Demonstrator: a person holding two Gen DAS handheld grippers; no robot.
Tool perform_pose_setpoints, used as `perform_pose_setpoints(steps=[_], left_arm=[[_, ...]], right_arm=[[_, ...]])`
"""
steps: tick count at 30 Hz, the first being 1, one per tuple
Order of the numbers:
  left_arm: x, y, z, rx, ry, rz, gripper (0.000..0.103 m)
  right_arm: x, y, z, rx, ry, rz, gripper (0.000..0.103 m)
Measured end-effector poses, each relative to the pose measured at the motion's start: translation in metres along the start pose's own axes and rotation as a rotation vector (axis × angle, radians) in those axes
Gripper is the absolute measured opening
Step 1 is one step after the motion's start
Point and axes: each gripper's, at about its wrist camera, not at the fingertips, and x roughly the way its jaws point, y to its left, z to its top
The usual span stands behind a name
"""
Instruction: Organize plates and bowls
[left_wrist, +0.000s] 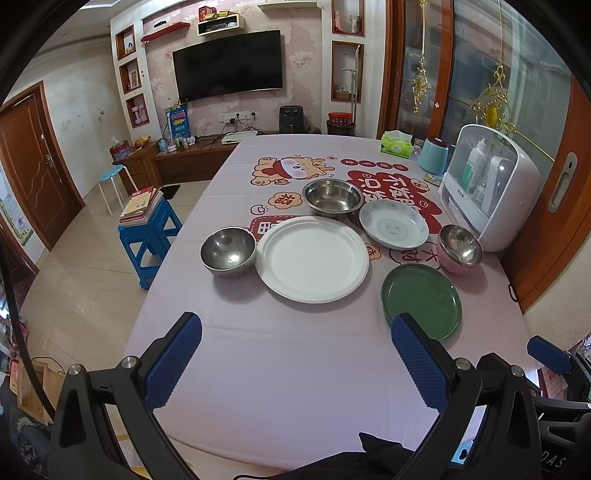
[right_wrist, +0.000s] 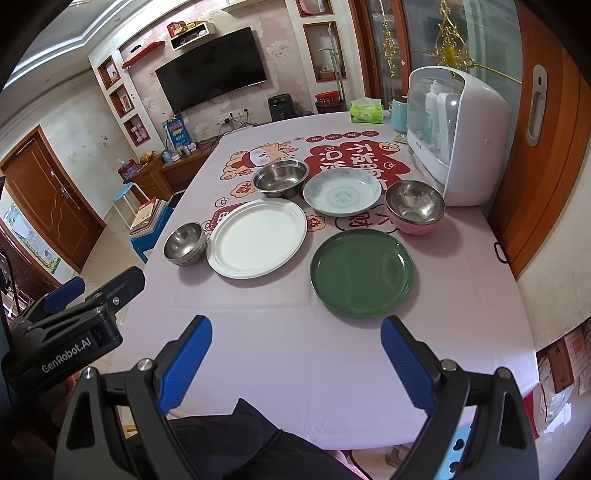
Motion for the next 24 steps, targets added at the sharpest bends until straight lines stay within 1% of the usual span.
perform_pose_setpoints(steps=[21, 22, 24], left_arm=[[0.0002, 0.0, 0.0002, 0.0, 0.003, 0.002, 0.102], [0.0052, 0.0074, -0.0003, 0.0, 0.004, 0.003, 0.102], [0.0055, 0.008, -0.0005, -0.001, 0.004, 0.003, 0.102]], right_arm=[[0.0051, -0.0006, 0.0033, -0.002, 0.003, -0.001, 0.094], [0.0054, -0.0009, 0.0037, -0.002, 0.001, -0.002, 0.094], [0.0061, -0.0012, 0.0045, -0.002, 0.001, -0.001, 0.093]])
